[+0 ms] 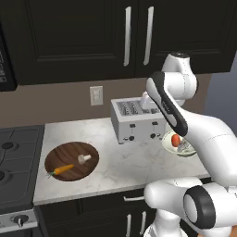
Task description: Place the bowl containing the mushroom and carrot in the microwave. Close the microwave door and press the start button to microwave the meal.
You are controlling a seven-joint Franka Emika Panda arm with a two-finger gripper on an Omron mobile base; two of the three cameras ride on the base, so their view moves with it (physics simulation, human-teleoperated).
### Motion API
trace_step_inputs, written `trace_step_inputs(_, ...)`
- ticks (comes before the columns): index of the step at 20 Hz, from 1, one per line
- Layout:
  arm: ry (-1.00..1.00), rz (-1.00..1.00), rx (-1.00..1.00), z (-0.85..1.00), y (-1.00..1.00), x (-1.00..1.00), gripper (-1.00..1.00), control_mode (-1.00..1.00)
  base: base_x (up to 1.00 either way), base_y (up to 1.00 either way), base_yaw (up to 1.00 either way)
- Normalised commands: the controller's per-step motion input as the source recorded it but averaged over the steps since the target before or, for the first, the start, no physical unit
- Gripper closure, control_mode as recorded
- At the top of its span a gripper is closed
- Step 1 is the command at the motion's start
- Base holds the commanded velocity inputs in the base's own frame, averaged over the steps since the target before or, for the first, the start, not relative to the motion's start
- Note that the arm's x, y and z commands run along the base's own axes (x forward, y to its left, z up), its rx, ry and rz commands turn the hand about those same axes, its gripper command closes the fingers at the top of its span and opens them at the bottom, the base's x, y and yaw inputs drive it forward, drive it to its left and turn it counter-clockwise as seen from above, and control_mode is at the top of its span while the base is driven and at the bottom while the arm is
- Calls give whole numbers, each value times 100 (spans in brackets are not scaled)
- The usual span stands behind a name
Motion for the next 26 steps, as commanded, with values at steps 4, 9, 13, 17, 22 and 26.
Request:
trace_step_inputs(4, 0, 0, 0, -16, 0, -4, -100, -100, 0, 0, 0)
trace_step_inputs(9, 0, -1, 0, -31, 23, -28, -100, -100, 0, 0, 0)
trace_step_inputs(13, -1, -6, 0, -33, 40, -35, -100, -100, 0, 0, 0)
trace_step_inputs(17, 0, -8, 2, -27, 42, -29, -100, -100, 0, 0, 0)
trace_step_inputs(22, 0, -11, 7, -27, 52, -31, -100, -100, 0, 0, 0)
trace_step_inputs(26, 0, -12, 10, -33, 46, -29, -100, -100, 0, 0, 0)
